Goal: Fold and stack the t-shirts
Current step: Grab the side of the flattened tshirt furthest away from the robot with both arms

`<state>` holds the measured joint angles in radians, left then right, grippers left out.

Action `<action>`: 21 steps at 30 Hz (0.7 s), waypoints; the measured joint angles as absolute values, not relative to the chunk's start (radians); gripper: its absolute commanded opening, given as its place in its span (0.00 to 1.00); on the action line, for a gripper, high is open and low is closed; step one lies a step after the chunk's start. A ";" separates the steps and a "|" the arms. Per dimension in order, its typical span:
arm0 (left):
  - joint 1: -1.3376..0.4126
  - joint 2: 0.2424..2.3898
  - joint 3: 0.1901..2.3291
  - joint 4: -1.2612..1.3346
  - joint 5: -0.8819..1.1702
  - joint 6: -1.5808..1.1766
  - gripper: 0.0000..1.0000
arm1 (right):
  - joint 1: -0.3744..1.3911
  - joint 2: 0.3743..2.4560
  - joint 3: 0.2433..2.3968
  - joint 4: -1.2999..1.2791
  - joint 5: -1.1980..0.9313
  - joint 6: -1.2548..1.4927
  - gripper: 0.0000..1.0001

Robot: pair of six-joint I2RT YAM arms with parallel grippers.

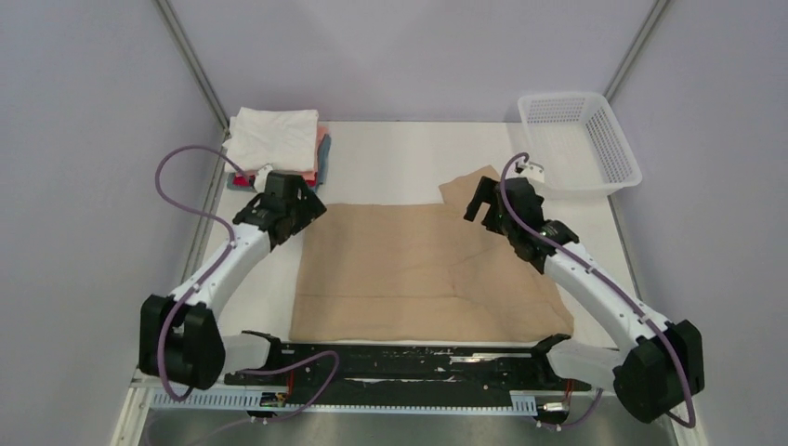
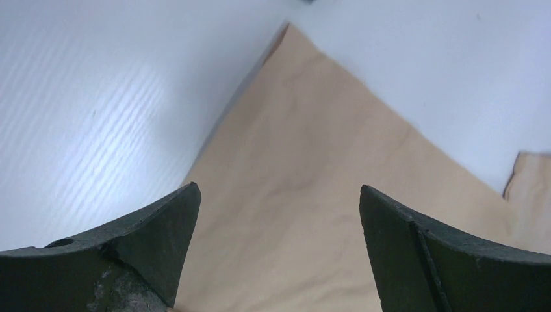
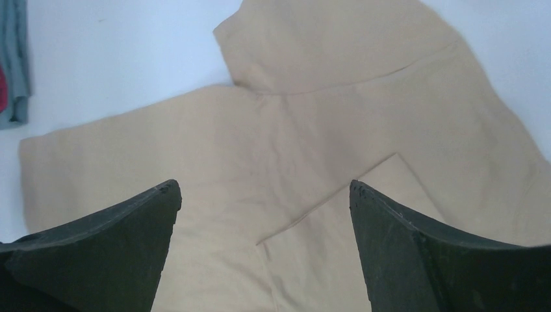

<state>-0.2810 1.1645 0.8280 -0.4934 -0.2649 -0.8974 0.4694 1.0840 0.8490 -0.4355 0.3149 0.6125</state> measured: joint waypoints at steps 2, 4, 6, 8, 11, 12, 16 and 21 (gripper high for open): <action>-0.226 1.298 0.926 -0.470 -0.250 -0.849 1.00 | 0.453 1.166 0.896 -0.424 0.334 0.580 1.00; -0.187 1.410 0.999 -0.441 -0.220 -0.804 1.00 | 0.429 1.244 0.950 -0.413 0.333 0.548 1.00; -0.156 1.518 1.061 -0.404 -0.178 -0.753 1.00 | 0.402 1.290 0.981 -0.398 0.318 0.527 1.00; -0.130 1.619 1.114 -0.382 -0.130 -0.705 1.00 | 0.368 1.321 0.997 -0.384 0.292 0.513 1.00; -0.097 1.754 1.187 -0.361 -0.059 -0.647 1.00 | 0.312 1.343 0.998 -0.378 0.236 0.505 1.00; -0.089 1.787 1.201 -0.359 -0.041 -0.633 1.00 | 0.298 1.349 0.998 -0.377 0.221 0.505 1.00; -0.076 1.858 1.210 -0.357 0.010 -0.583 1.00 | 0.256 1.370 0.997 -0.376 0.171 0.503 1.00; -0.076 1.885 1.233 -0.355 0.031 -0.542 0.92 | 0.245 1.373 0.995 -0.373 0.132 0.502 1.00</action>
